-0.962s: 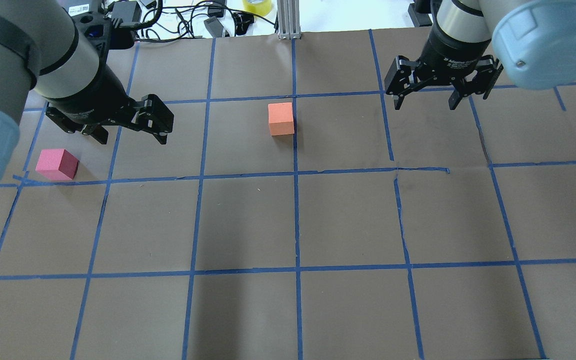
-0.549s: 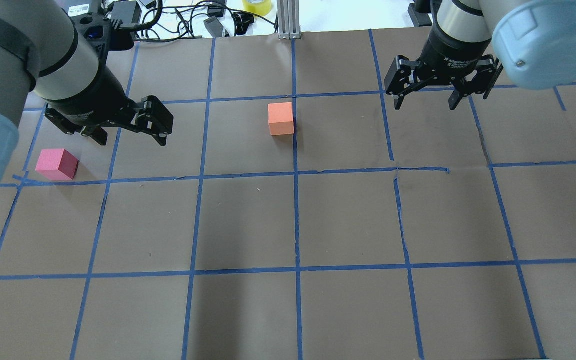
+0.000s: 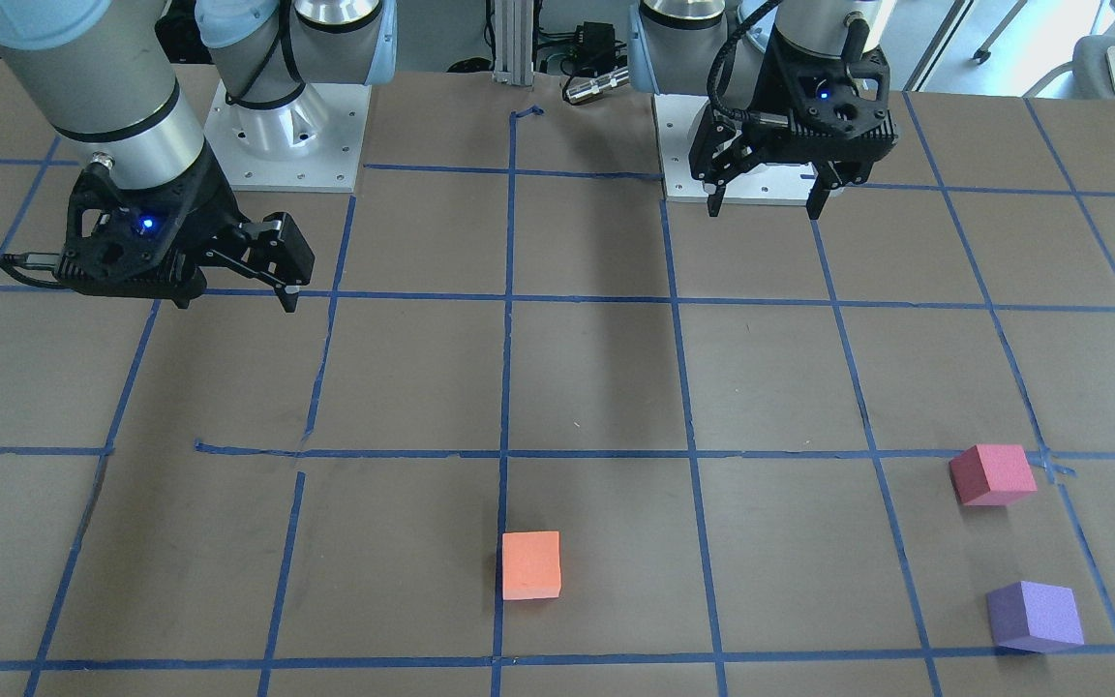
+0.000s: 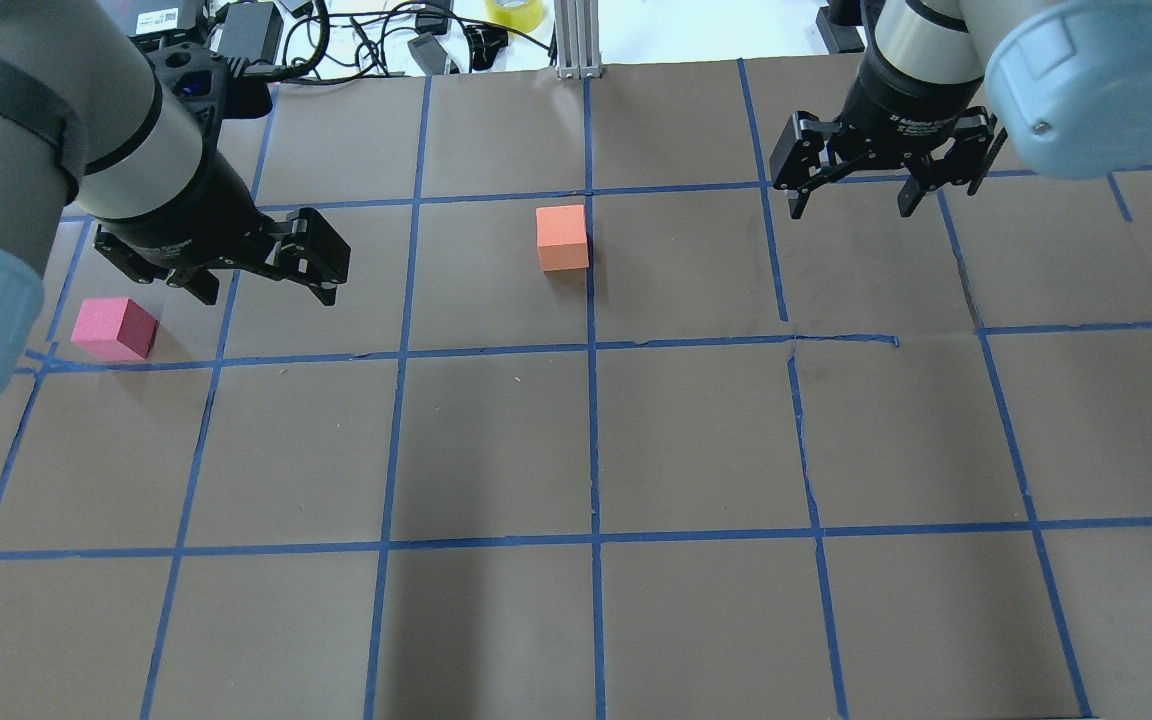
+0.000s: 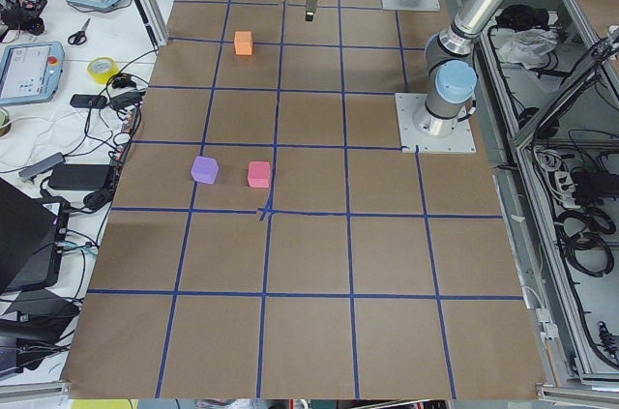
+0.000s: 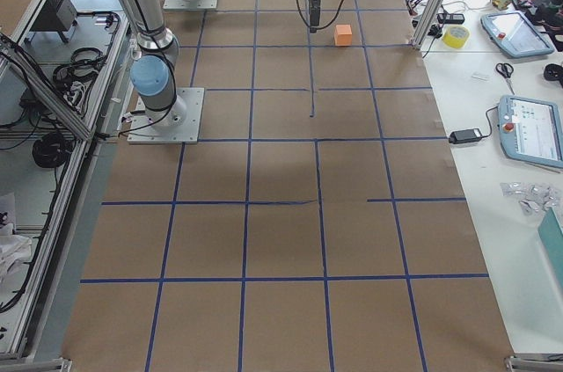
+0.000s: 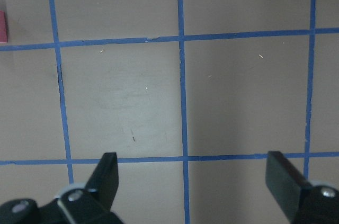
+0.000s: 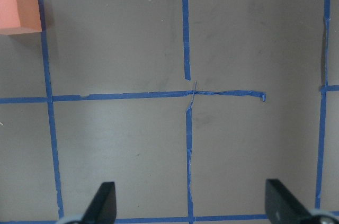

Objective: Arrange blocks in a line

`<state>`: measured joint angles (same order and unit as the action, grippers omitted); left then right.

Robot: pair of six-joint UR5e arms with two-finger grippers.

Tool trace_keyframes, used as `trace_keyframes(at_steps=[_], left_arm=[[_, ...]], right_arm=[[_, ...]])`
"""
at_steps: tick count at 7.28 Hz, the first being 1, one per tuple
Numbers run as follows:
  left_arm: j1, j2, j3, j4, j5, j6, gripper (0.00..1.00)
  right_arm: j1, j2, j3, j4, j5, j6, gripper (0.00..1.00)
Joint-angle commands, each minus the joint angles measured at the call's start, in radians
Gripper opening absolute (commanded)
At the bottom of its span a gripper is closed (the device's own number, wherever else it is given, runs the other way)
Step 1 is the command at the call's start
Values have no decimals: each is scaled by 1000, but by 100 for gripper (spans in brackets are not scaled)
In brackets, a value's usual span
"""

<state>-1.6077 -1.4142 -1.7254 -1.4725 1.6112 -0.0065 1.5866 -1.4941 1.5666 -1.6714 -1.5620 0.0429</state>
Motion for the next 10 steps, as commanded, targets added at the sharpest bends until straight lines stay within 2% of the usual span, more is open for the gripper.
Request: trace_keyframes(at_steps=[1,8,10], left_arm=[[2,0,1,1,-1,0,100],[5,-2,3,3,-2,0,100],[14,-38,30,26,-4,5,100]], right_arm=[[-2,0,0,-4,0,-3,100],[-4,2,1,1,-1,-1,100],[-4,0,1,-1,0,-3,100]])
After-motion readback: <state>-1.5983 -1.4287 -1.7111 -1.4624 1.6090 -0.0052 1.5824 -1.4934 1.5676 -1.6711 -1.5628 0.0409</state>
